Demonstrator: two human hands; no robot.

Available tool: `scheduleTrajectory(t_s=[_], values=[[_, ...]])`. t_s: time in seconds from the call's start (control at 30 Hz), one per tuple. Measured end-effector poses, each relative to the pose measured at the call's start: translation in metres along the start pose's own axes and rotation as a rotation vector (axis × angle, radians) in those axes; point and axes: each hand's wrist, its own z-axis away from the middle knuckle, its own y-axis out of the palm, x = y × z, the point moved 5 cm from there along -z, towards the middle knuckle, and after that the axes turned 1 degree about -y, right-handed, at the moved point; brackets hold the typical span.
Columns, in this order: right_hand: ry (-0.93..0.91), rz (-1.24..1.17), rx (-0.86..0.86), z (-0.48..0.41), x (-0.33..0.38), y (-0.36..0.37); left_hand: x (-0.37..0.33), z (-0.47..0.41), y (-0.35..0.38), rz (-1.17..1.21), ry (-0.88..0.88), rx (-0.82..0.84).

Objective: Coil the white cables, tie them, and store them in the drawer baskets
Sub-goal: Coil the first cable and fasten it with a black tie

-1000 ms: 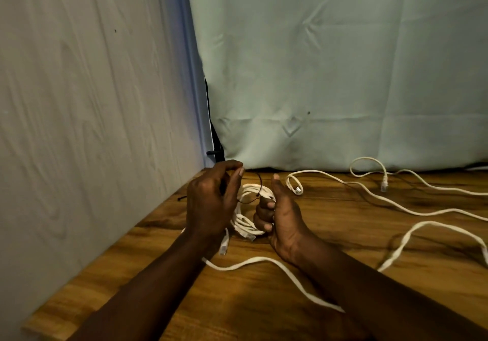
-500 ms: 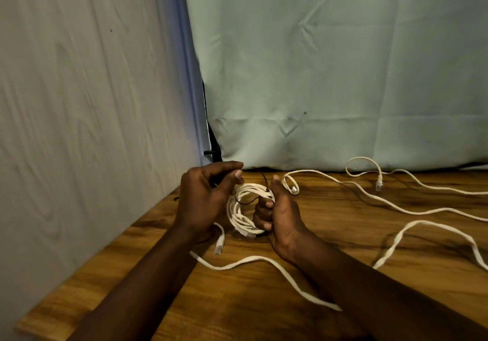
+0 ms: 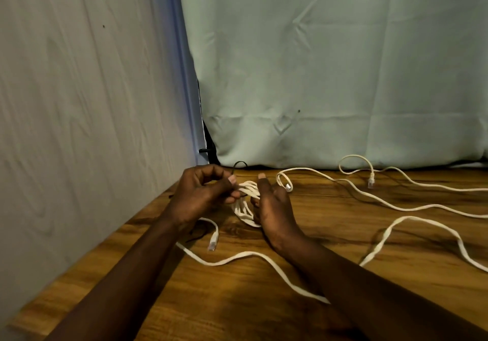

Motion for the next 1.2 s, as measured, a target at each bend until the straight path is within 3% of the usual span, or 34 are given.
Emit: scheduleTrajectory(t_s=[0.07, 0.23, 0.43, 0.6, 0.9, 1.2], values=[[-0.057, 0.051, 0.009, 0.000, 0.003, -0.001, 0.003, 0.003, 0.009, 0.004, 0.019, 0.038], [-0.063, 0.072, -0.012, -0.003, 0.005, -0.006, 0.003, 0.001, 0.008, -0.344, 0.268, 0.028], [0.092, -0.119, 0.114, -0.008, 0.003, -0.008, 0.002, 0.004, 0.015, -0.034, 0.173, 0.210], [0.115, -0.175, 0.163, -0.011, 0.002, -0.008, 0.003, 0.008, 0.023, -0.089, 0.244, 0.168], [0.056, -0.210, 0.194, -0.014, 0.002, -0.010, 0.006, 0.010, 0.024, -0.084, 0.187, 0.163], [-0.050, -0.152, -0.020, -0.013, 0.007, -0.019, 0.008, 0.013, 0.032, -0.201, 0.168, 0.073]])
